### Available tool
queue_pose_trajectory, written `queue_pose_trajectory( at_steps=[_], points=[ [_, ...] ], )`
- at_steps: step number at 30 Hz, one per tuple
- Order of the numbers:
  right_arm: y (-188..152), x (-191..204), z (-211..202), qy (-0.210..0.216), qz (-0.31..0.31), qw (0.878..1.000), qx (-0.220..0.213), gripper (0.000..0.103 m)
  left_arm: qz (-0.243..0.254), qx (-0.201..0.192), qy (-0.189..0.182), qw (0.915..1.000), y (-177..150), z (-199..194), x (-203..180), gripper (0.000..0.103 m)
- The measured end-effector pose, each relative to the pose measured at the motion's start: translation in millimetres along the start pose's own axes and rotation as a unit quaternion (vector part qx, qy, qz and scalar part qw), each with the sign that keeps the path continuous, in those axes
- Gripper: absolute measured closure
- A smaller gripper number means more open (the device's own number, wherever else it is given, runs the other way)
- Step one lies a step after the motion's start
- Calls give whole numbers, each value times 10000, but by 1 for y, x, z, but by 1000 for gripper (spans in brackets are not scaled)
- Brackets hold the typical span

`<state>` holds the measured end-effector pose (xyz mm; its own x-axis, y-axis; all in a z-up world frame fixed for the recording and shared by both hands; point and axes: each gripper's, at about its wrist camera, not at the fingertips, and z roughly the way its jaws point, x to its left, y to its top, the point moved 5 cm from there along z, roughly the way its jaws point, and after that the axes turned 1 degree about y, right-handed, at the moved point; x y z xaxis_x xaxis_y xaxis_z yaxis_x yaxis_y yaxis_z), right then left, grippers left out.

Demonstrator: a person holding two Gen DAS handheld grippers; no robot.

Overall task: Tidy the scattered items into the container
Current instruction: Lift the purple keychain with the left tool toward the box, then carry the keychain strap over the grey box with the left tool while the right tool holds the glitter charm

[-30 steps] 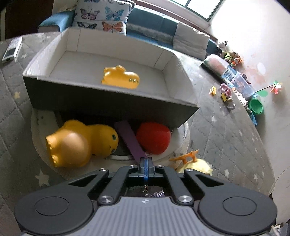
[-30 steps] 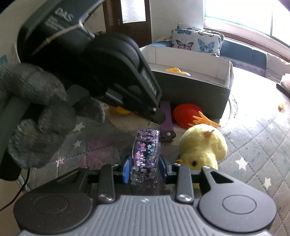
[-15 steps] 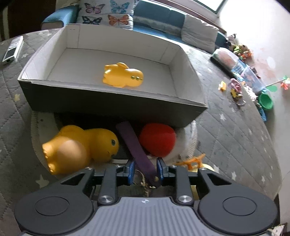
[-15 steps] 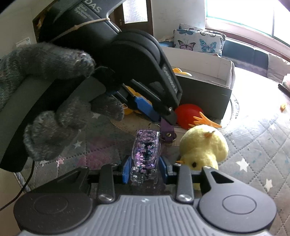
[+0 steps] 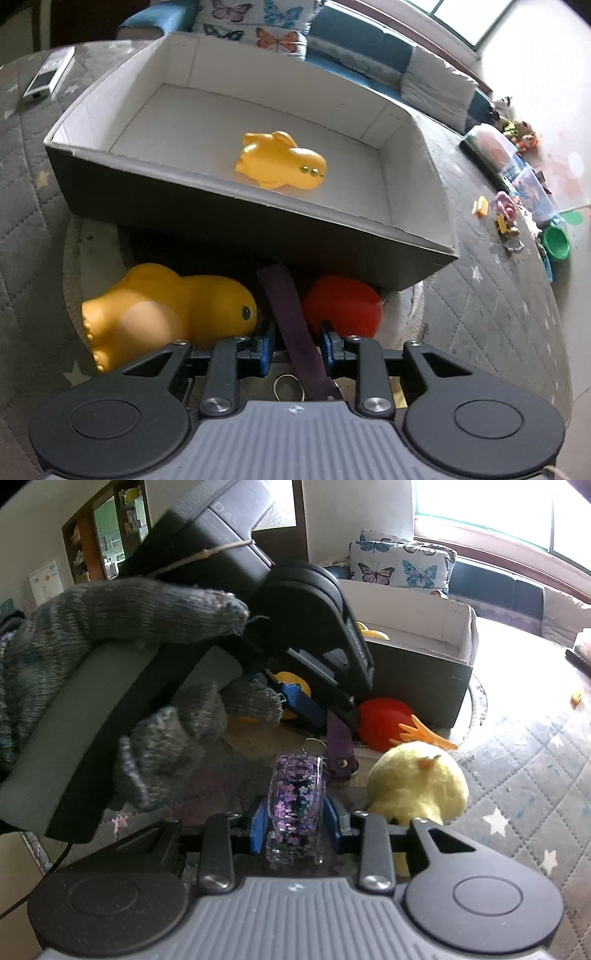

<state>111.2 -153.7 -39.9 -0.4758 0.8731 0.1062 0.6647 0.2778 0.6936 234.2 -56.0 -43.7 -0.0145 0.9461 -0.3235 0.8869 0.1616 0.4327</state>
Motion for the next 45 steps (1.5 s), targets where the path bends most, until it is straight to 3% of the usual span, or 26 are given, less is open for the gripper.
queue_pose_trajectory(
  at_steps=[11,14,19,31,45],
  points=[
    [0,-1,0,24,41,10000,-33,74,101,-142,140,9997,5,4,-4,77],
    [-1,-2,-1,2,99,9999,-70,78,65,-195,99,9997,4,3,0,93],
    [-1,-3,-3,-43,181,9998,-100,78,79,-397,-62,9992,3,-9,3,100],
    [-1,-5,-15,-164,226,9992,-273,78,30,-722,-325,9969,2,-37,4,102],
    [29,-11,-35,-281,101,9974,-655,78,34,-1208,-529,9913,16,-80,0,102]
  ],
)
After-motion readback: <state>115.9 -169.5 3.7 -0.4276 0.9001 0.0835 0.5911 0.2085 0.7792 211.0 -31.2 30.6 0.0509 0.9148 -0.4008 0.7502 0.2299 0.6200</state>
